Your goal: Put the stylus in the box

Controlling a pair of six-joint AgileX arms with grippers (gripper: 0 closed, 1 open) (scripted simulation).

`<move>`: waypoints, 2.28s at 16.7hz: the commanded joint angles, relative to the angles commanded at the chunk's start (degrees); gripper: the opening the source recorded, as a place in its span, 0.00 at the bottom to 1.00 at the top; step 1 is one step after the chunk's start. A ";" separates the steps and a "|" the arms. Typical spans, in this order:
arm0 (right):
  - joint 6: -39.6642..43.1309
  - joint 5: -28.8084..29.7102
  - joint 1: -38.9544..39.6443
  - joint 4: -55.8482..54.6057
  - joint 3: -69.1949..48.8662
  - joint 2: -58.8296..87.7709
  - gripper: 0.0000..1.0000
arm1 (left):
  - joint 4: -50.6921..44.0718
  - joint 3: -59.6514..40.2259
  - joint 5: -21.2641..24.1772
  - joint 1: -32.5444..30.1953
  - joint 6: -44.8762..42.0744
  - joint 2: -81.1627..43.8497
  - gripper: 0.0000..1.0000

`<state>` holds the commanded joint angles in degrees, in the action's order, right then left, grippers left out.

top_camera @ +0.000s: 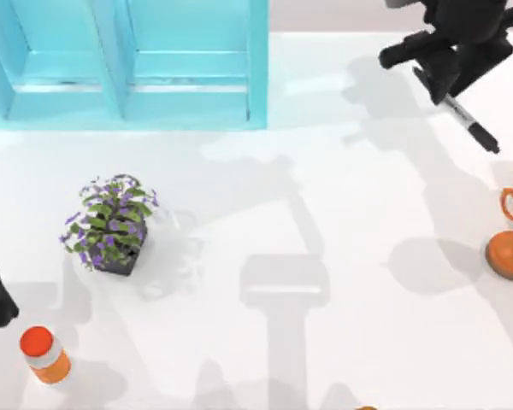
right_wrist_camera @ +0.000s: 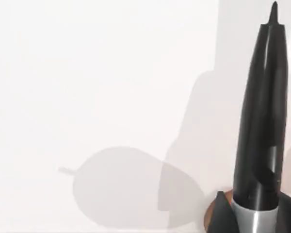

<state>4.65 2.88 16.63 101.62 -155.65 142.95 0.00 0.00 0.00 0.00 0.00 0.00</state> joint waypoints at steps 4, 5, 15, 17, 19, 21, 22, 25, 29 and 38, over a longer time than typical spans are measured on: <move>-23.36 4.51 -15.90 1.48 9.31 -6.79 0.00 | 0.00 0.00 0.00 0.00 0.00 0.00 1.00; -29.13 5.50 -19.73 1.37 11.80 -8.12 0.00 | 0.00 0.00 0.00 0.00 0.00 0.00 1.00; -65.68 10.55 -44.20 -6.37 31.41 -12.69 0.00 | 0.00 0.00 0.00 0.00 0.00 0.00 1.00; -67.30 10.66 -45.19 -7.10 32.38 -12.58 0.00 | 0.00 0.00 0.00 0.00 0.00 0.00 1.00; -67.30 10.66 -45.19 -7.10 32.38 -12.58 0.00 | 0.00 0.00 0.00 0.00 0.00 0.00 1.00; -67.29 10.58 -44.96 -7.01 32.27 -12.50 0.00 | 0.00 0.00 0.00 0.00 0.00 0.00 1.00; -67.41 10.59 -44.82 -7.04 32.34 -12.53 0.00 | 0.00 0.00 0.00 0.00 0.00 0.00 1.00; -70.10 10.73 -41.60 -8.21 34.62 -13.17 0.00 | 0.00 0.00 0.00 0.00 0.00 0.00 1.00; -73.51 10.52 -37.14 -14.23 42.74 -15.00 0.00 | 0.00 0.00 0.00 0.00 0.00 0.00 1.00; -70.04 10.04 -42.36 -23.32 55.85 -19.22 0.00 | 0.00 0.00 0.00 0.00 0.00 0.00 1.00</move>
<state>-65.38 12.91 -25.72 78.30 -99.80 123.73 0.00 0.00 0.00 0.00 0.00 0.00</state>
